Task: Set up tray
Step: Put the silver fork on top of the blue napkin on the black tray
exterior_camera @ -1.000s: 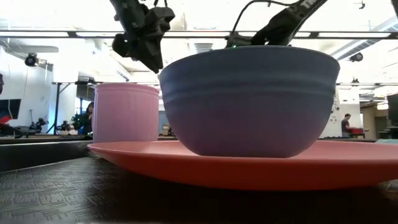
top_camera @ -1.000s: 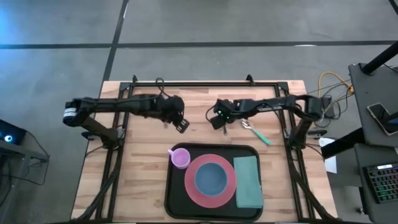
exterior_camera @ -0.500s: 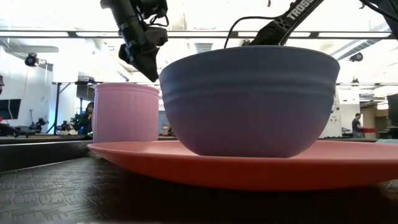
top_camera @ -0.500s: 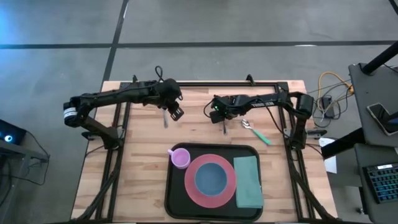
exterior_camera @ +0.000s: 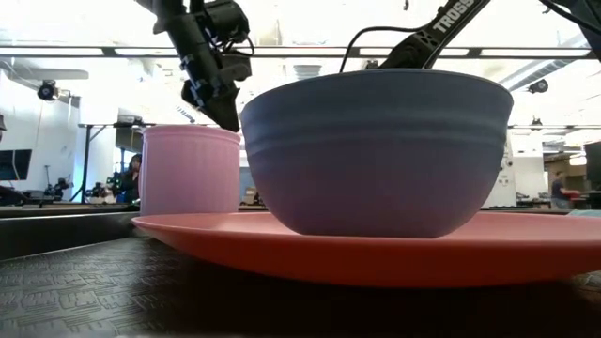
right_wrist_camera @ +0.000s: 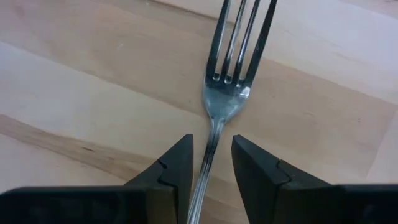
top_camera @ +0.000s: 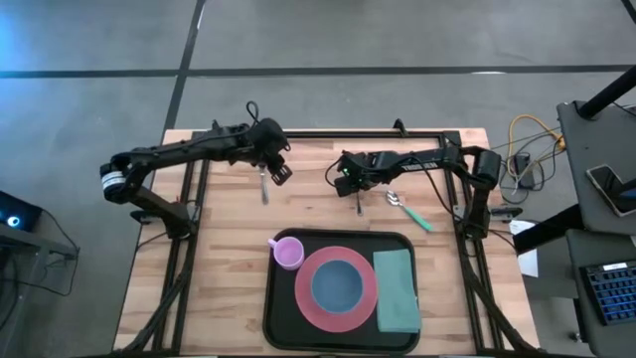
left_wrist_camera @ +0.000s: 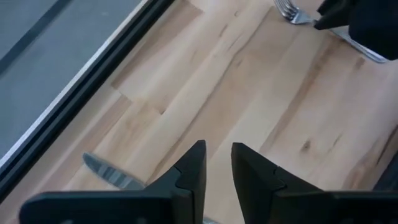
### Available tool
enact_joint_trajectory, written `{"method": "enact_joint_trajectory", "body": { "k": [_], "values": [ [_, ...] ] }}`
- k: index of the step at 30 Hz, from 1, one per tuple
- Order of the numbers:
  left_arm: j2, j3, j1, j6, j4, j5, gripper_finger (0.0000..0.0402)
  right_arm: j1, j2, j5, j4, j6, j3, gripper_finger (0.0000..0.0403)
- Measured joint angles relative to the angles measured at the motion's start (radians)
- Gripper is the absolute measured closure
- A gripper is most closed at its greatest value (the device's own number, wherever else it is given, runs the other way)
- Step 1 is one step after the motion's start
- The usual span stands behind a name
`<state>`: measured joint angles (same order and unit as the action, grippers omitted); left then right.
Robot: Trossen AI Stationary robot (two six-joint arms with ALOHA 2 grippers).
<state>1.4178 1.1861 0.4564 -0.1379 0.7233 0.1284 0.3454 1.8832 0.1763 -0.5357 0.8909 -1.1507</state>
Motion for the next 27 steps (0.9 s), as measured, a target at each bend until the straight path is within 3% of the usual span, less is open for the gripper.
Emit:
{"method": "enact_joint_trajectory", "body": {
  "k": [9,12,20,27],
  "values": [
    [0.0,-0.101,0.0,-0.002,-0.123,0.0,0.0345,0.005,0.001,-0.003,0.023,-0.001,0.031,0.0319],
    [0.0,-0.119,0.0,-0.002,-0.167,0.0,0.0345,0.005,0.002,-0.041,0.045,0.006,0.036,0.0313],
    [0.0,-0.121,0.003,-0.002,-0.188,0.0,0.0345,0.008,0.0,-0.024,0.06,0.044,0.053,0.0297],
    [0.0,-0.121,0.003,-0.002,-0.209,0.001,0.0345,0.01,-0.003,-0.016,0.058,0.068,0.073,0.0331]
  ]
}}
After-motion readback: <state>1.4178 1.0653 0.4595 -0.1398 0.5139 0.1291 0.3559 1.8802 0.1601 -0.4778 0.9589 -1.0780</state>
